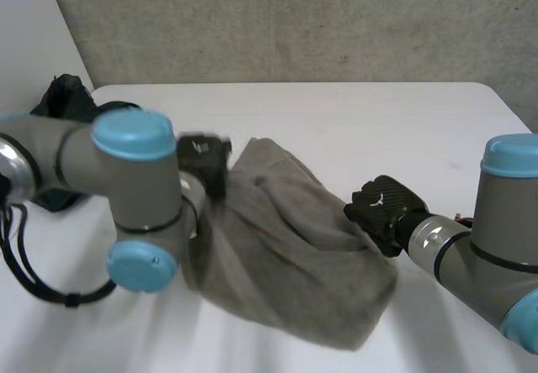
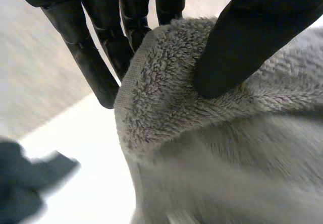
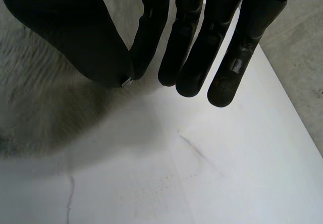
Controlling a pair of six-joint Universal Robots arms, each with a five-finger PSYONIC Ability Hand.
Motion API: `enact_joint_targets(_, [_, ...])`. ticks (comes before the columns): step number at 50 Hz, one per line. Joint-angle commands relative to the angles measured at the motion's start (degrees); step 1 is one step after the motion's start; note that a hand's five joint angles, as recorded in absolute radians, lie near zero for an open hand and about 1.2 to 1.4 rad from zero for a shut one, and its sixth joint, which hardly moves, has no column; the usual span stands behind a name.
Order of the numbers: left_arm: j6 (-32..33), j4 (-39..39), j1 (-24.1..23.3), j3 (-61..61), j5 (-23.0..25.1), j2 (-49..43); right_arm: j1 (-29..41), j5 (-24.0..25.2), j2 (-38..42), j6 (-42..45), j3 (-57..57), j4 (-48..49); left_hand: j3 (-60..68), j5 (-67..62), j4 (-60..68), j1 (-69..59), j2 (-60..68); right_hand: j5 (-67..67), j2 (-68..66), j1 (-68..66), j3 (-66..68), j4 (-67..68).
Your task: Fold the laundry.
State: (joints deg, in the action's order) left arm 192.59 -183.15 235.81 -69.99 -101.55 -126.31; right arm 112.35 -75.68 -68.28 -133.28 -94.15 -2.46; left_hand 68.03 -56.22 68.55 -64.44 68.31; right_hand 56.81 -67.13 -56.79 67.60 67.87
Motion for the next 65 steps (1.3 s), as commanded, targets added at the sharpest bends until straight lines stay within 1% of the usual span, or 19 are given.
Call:
enact_joint_targets(1, [4.89, -10.03, 0.71, 3.28, -0.84, 8.44, 0.06, 0.27, -2.30, -3.56, 0.89, -5.09, 11.97, -13.78, 11.45, -15.56, 11.69, 13.19, -12.87, -23.21, 12.40, 12.13])
enact_joint_targets(4, [6.74, -11.70, 0.62, 3.37, 0.38, 11.51, 0.50, 2.20, -3.09, -7.43, -0.33, -8.33, 11.97, -13.78, 11.45, -15.56, 11.69, 13.19, -12.87, -23.21, 12.40, 12.13])
enact_joint_targets(8, [7.09, -11.79, 0.53, 2.58, 3.19, 16.17, 0.50, 8.35, -3.18, -6.83, -1.22, -19.04, 11.97, -13.78, 11.45, -15.56, 11.69, 13.19, -12.87, -23.21, 12.40, 12.13])
enact_joint_targets(10, [7.01, -11.79, 0.27, 1.70, 4.34, 18.02, 0.07, 10.72, -3.27, -6.64, 0.36, -22.48, 11.97, -13.78, 11.45, -15.56, 11.69, -5.97, 6.28, -4.05, -6.76, -7.02])
enact_joint_targets(11, [7.01, -11.79, 0.27, 1.17, 4.87, 18.82, -0.11, 12.30, -3.44, -7.26, 2.63, -22.32, 11.97, -13.78, 11.45, -15.56, 11.69, -27.75, 28.06, 17.72, -28.54, -28.80])
enact_joint_targets(12, [7.09, -11.79, 0.09, -0.22, 6.00, 20.65, -0.37, 12.49, -3.53, -8.22, 4.04, -20.93, 11.97, -13.78, 11.45, -15.56, 11.69, -38.62, 38.94, 28.60, -39.41, -39.68])
enact_joint_targets(14, [7.27, -11.79, -0.08, -1.81, 6.98, 22.85, -1.25, 12.06, -3.53, -10.41, 6.24, -18.38, 11.97, -13.78, 11.45, -15.56, 11.69, -55.63, 55.95, 45.61, -56.42, -56.69])
enact_joint_targets(15, [7.36, -11.70, -0.17, -2.60, 7.42, 24.17, -2.99, 10.83, -3.53, -13.56, 9.04, -15.84, 11.97, -13.78, 11.45, -15.56, 11.69, -56.81, 57.13, 46.79, -57.60, -57.87])
enact_joint_targets(19, [7.36, -11.18, -0.17, -6.99, 10.49, 31.72, -5.73, 7.67, -3.62, -21.39, 17.12, -12.83, 11.97, -13.78, 11.45, -15.56, 11.69, -56.81, 57.13, 46.79, -57.60, -57.87])
enact_joint_targets(23, [7.45, -9.60, -0.17, -11.21, 13.30, 36.30, -6.18, 7.74, -1.78, -25.62, 24.60, -12.30, 11.97, -13.78, 11.45, -15.56, 11.69, -56.81, 57.13, 46.79, -57.60, -57.87])
enact_joint_targets(33, [12.80, -3.89, -0.17, -17.81, 15.68, 40.36, -5.74, 8.10, 5.26, -25.28, 36.31, -12.74, 11.97, -13.78, 11.45, -15.56, 11.69, -56.81, 57.13, 46.79, -57.60, -57.87])
enact_joint_targets(38, [18.59, -1.25, -0.61, -20.54, 15.68, 41.67, -4.60, 12.82, 8.15, -21.87, 39.56, -13.26, 11.97, -13.78, 11.45, -15.56, 11.69, -56.81, 57.13, 46.79, -57.60, -57.87])
enact_joint_targets(43, [20.54, 0.33, -1.23, -21.59, 15.60, 43.69, -3.37, 19.69, 11.49, -17.02, 41.76, -16.16, 11.97, -13.78, 11.45, -15.56, 11.69, -56.81, 57.13, 46.79, -57.60, -57.87])
enact_joint_targets(46, [20.54, 0.95, -1.31, -21.94, 15.60, 44.83, -0.74, 21.36, 14.38, -15.88, 43.77, -18.27, 11.97, -13.78, 11.45, -15.56, 11.69, -56.81, 57.13, 46.79, -57.60, -57.87])
enact_joint_targets(59, [20.45, 0.78, -1.32, -21.51, 15.51, 45.10, 9.20, 20.32, 29.94, -16.75, 52.82, -21.09, 11.97, -13.78, 11.45, -15.56, 11.69, -55.97, 56.29, 45.95, -56.76, -57.03])
enact_joint_targets(60, [20.45, 0.69, -1.32, -21.51, 15.51, 44.84, 9.38, 17.88, 32.13, -17.97, 56.49, -20.57, 11.97, -13.78, 11.45, -15.56, 11.69, -27.75, 28.06, 17.72, -28.54, -28.80])
enact_joint_targets(63, [20.54, 0.60, -1.14, -21.16, 15.51, 44.05, 9.47, 10.50, 35.57, -21.14, 64.50, -18.81, 11.97, -13.78, 11.45, -15.56, 11.69, 13.07, -12.75, -23.09, 12.28, 12.01])
enact_joint_targets(64, [20.54, 0.51, -1.05, -20.89, 15.59, 43.79, 9.47, 4.21, 37.32, -24.11, 70.18, -16.80, 11.97, -13.78, 11.45, -15.56, 11.69, 13.18, -12.87, -23.21, 12.39, 12.13])
enact_joint_targets(65, [20.63, 0.25, -0.62, -20.37, 15.60, 42.74, 9.47, 1.27, 38.03, -25.62, 72.85, -15.74, 11.97, -13.78, 11.45, -15.56, 11.69, 13.19, -12.87, -23.21, 12.40, 12.13])
